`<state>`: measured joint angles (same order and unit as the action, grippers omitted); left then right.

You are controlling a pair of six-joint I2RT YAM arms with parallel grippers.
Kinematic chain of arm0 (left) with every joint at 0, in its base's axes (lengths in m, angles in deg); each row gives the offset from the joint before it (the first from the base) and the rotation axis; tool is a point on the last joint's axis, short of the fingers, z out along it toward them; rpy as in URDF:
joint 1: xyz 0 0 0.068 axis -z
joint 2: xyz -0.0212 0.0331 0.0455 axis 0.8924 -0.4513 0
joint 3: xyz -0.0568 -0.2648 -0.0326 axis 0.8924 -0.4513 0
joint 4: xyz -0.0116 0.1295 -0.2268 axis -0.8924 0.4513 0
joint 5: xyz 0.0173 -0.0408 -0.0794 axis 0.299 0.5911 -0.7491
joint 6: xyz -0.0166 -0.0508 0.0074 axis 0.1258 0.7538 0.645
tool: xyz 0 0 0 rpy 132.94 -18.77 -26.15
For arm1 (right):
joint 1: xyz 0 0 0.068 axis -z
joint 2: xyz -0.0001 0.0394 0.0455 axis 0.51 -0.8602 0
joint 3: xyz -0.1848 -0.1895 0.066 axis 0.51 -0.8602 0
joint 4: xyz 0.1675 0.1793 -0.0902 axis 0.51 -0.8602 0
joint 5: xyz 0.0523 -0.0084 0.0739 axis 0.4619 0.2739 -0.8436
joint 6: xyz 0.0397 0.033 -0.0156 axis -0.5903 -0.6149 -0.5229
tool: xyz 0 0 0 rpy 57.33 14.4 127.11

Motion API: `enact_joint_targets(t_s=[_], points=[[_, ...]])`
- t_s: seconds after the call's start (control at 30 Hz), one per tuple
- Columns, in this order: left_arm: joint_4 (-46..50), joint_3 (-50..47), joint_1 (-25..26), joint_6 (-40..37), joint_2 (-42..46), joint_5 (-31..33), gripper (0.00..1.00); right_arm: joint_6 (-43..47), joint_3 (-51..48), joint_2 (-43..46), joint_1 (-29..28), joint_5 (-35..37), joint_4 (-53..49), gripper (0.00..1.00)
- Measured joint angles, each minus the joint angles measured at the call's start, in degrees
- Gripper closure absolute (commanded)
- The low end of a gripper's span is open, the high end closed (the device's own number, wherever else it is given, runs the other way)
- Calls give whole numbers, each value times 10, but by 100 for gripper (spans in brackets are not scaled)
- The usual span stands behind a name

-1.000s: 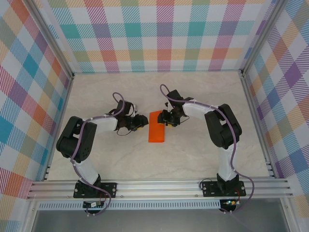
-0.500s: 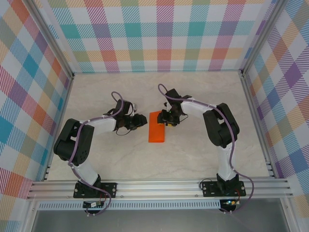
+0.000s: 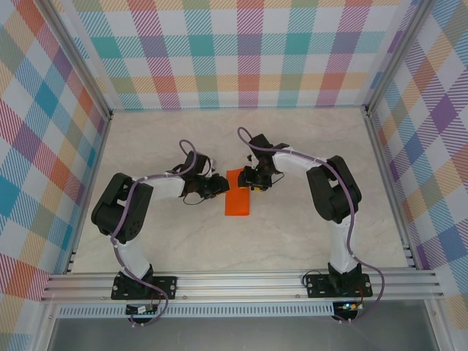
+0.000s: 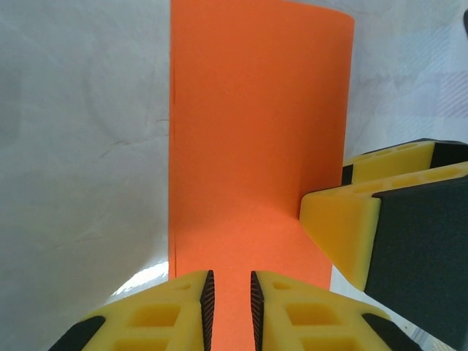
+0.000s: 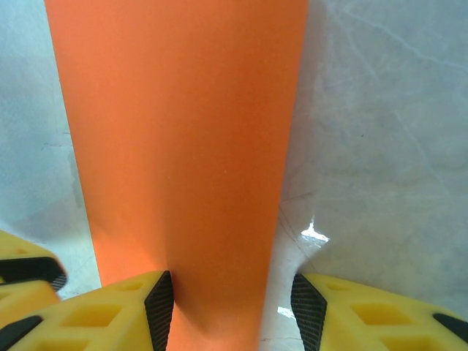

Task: Fold a paper plane with a square sheet of paper (pick it up from the middle)
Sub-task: Hold the square sheet of paper at the center of the table, then fold the square sheet of paper in half at the center of the table.

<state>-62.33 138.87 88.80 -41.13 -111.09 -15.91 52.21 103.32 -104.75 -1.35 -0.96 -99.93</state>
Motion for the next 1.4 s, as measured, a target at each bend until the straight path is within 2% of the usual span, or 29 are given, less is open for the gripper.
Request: enact_joint_targets(t_s=[0.33, 0.8, 0.9, 0.97, 1.13, 1.4], points=[[-19, 22, 12, 17, -48, -3, 83, 0, 3, -2, 0, 0, -3, 49], [-9, 26, 16, 6, -53, 18, 89, -4, -13, 14, 3, 0, 16, 44], [-8, 26, 16, -1, -53, 20, 89, -7, -51, 42, 13, -4, 50, 51], [-8, 26, 17, -5, -53, 22, 90, -12, -73, 62, 22, -17, 67, 63], [-8, 26, 17, -7, -53, 22, 90, -28, -97, 89, 34, -47, 111, 82], [-9, 30, 17, -7, -58, 20, 90, -44, -129, 90, 31, -123, 167, 87]])
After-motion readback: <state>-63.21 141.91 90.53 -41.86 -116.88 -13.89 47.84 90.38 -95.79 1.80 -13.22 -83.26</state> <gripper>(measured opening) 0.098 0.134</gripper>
